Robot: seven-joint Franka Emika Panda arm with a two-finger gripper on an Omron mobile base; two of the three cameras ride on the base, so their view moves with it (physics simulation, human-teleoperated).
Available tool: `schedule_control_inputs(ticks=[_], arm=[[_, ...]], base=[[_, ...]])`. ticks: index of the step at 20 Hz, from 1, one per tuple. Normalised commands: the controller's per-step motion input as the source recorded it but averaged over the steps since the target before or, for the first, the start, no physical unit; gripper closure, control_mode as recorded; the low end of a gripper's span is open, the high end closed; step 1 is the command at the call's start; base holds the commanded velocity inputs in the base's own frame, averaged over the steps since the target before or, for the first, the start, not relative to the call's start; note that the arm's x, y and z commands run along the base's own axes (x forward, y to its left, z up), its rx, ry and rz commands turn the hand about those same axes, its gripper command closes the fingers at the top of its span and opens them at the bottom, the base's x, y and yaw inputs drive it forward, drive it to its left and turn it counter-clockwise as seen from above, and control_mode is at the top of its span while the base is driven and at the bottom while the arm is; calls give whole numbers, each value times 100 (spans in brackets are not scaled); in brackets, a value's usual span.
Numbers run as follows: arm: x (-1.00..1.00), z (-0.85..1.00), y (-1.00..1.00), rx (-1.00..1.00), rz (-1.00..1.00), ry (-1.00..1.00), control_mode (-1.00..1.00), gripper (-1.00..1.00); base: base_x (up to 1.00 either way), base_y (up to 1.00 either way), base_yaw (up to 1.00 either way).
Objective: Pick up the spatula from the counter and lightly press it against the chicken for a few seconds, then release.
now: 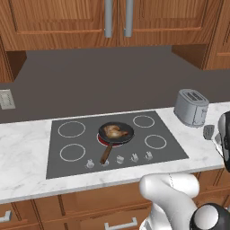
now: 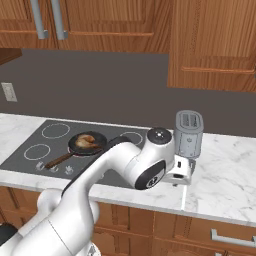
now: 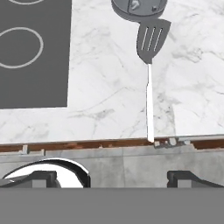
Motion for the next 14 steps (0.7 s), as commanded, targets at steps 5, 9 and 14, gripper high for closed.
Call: schedule_control_inputs(ticks=[5,9,14], arm=[[17,-16,-17,2,0,1,-100,-100],[14,-14,-14,2,0,2,-100,-100],[15,-17,-11,1,0,5,-100,-100]], base=[[0,0,0],[0,0,0],[0,0,0]])
